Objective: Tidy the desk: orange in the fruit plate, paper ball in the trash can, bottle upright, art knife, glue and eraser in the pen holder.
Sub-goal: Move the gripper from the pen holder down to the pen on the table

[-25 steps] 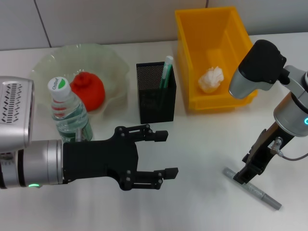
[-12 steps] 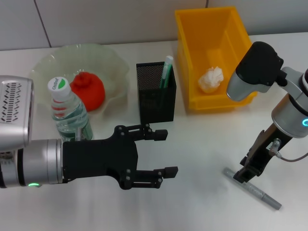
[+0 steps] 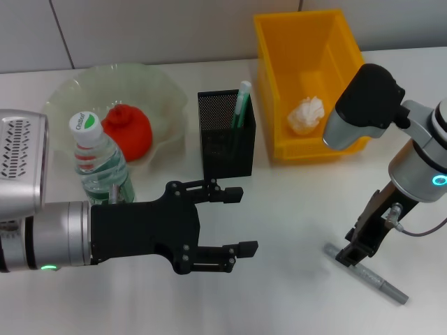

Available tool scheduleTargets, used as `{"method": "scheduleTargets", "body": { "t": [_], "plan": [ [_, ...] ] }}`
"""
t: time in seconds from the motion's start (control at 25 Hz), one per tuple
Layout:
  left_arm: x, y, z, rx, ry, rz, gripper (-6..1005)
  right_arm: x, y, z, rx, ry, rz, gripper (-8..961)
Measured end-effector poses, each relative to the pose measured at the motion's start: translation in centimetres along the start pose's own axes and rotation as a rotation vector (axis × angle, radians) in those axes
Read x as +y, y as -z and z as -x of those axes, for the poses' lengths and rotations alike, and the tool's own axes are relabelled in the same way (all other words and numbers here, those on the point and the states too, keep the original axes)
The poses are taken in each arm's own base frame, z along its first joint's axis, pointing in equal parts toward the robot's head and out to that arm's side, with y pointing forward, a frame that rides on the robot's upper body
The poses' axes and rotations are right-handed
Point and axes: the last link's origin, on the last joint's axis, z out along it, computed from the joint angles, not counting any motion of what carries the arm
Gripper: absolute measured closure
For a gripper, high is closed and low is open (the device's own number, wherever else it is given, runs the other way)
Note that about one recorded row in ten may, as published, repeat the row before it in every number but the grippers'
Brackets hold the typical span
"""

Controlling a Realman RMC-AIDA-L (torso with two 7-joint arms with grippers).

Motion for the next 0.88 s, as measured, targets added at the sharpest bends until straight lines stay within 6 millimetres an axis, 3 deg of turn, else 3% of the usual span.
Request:
{"method": "scheduleTargets", "body": {
  "t": [0.88],
  "plan": [
    [0.03,0.02,0.29,-0.002,0.010,-0.007,214,0.06,-0.76,0.36,0.020,0.007,-0.007,550]
  ]
}}
